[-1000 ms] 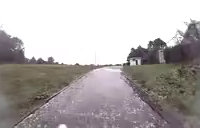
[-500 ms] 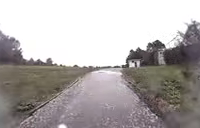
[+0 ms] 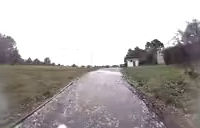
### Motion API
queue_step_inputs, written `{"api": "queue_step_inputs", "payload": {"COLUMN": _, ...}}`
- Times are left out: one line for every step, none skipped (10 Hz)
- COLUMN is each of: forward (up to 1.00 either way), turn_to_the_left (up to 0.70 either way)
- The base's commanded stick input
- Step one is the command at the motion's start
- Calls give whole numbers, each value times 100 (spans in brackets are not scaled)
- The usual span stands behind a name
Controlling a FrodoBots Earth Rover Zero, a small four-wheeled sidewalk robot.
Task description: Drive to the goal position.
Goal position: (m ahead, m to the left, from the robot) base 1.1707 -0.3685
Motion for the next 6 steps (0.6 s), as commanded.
{"api": "queue_step_inputs", "payload": {"forward": 85, "turn_to_the_left": 0}}
{"api": "queue_step_inputs", "payload": {"forward": 85, "turn_to_the_left": 0}}
{"api": "queue_step_inputs", "payload": {"forward": 85, "turn_to_the_left": 0}}
{"api": "queue_step_inputs", "payload": {"forward": 85, "turn_to_the_left": 0}}
{"api": "queue_step_inputs", "payload": {"forward": 85, "turn_to_the_left": 0}}
{"api": "queue_step_inputs", "payload": {"forward": 85, "turn_to_the_left": 0}}
